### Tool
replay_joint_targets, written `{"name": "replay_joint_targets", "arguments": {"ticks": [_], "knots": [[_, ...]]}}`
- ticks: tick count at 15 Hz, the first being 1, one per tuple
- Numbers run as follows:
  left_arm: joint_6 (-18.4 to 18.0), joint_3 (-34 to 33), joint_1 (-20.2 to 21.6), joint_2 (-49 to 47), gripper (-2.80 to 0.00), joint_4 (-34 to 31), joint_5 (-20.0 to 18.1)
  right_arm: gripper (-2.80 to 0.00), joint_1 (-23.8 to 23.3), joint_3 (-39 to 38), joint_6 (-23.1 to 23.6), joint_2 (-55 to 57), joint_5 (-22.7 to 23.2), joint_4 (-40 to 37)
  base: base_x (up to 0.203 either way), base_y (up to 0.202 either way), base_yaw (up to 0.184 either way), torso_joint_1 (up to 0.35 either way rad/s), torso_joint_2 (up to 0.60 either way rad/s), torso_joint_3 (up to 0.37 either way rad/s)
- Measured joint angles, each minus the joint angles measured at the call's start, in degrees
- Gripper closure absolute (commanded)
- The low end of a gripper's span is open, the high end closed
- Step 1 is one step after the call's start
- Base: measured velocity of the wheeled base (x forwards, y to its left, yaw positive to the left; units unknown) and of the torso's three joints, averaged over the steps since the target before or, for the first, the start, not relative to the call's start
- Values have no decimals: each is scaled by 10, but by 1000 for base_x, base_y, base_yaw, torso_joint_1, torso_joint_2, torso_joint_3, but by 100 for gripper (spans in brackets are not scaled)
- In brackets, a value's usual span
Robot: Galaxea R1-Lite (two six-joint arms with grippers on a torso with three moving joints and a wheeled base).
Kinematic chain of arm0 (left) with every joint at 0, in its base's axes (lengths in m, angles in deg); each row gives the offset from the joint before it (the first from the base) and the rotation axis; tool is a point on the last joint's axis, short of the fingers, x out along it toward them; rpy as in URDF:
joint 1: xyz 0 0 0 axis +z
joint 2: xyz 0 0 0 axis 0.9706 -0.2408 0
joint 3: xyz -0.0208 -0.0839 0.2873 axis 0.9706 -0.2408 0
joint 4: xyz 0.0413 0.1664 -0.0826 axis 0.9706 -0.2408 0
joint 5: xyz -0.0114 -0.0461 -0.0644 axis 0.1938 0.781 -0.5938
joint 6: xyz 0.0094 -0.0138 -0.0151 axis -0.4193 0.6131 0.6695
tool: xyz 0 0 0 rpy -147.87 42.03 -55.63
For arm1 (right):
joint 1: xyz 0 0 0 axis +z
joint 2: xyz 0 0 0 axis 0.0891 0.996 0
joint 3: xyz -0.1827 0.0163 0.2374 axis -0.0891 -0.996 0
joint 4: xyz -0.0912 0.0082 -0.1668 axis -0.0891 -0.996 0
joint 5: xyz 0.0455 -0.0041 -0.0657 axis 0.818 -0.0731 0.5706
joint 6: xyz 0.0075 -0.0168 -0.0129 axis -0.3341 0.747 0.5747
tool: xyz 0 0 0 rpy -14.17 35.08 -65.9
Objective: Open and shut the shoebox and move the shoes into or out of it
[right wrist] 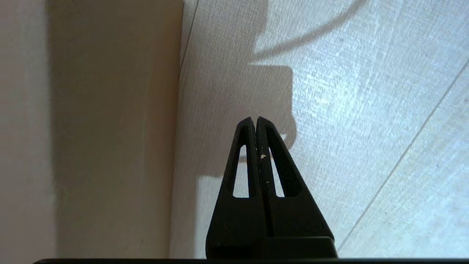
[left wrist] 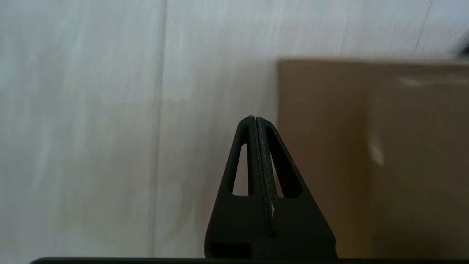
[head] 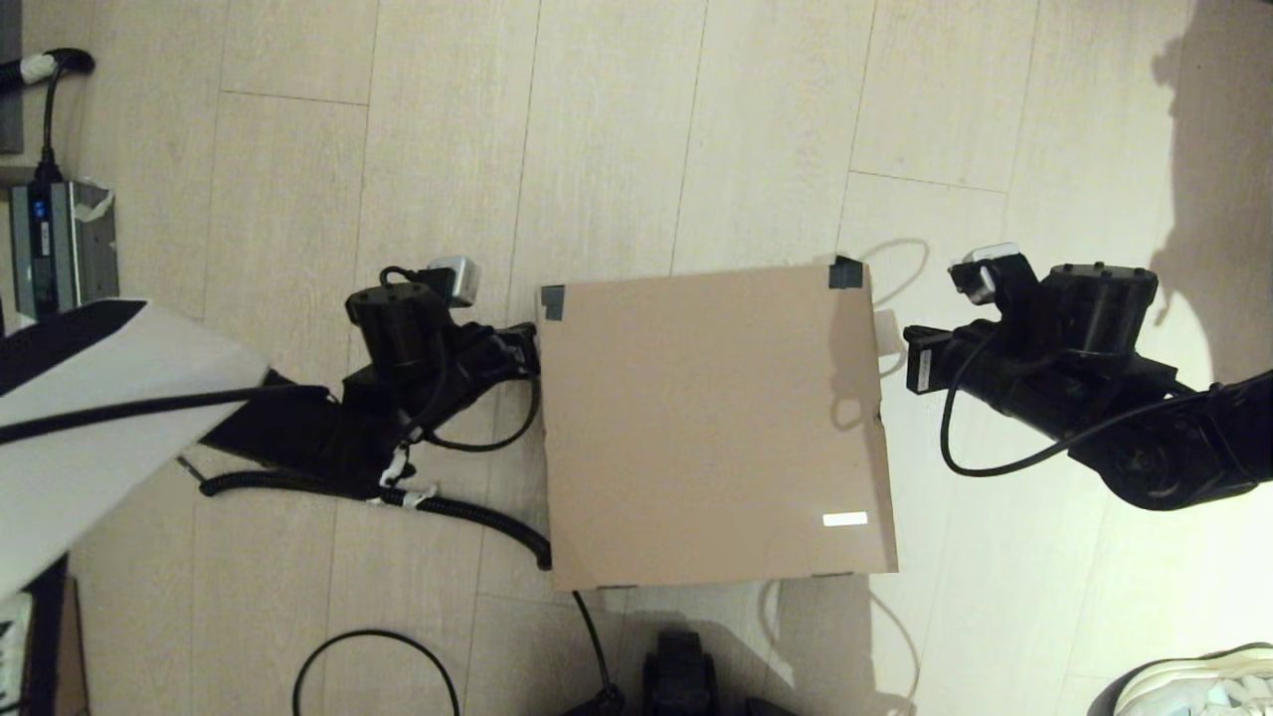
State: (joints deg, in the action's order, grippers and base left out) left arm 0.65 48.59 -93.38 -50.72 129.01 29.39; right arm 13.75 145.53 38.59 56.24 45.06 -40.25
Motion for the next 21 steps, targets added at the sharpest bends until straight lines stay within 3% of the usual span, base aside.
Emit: {"name": "replay_joint_targets", "arguments": {"ticks": [5, 8, 11, 15, 18, 21], "knots": [[1, 134, -33, -45, 0, -63, 0, 0, 2, -57, 5, -38, 0, 1, 0, 0, 0, 0, 0, 0], [1, 122, -26, -45, 0, -62, 11, 0, -7, -70, 5, -56, -4, 1, 0, 0, 0, 0, 0, 0], [0, 50, 18, -3, 0, -60, 24, 0, -22, -112, 5, -89, -21, 1, 0, 0, 0, 0, 0, 0], [-1, -74, 88, 122, 0, -52, 20, 0, -28, -196, 1, -190, -46, 3, 0, 0, 0, 0, 0, 0], [-4, -205, 134, 267, 0, -46, 6, 0, -28, -293, 2, -316, -58, -3, 0, 0, 0, 0, 0, 0], [-19, -382, 168, 458, 0, -48, 0, 0, -29, -433, 19, -470, -83, -18, 0, 0, 0, 0, 0, 0]]}}
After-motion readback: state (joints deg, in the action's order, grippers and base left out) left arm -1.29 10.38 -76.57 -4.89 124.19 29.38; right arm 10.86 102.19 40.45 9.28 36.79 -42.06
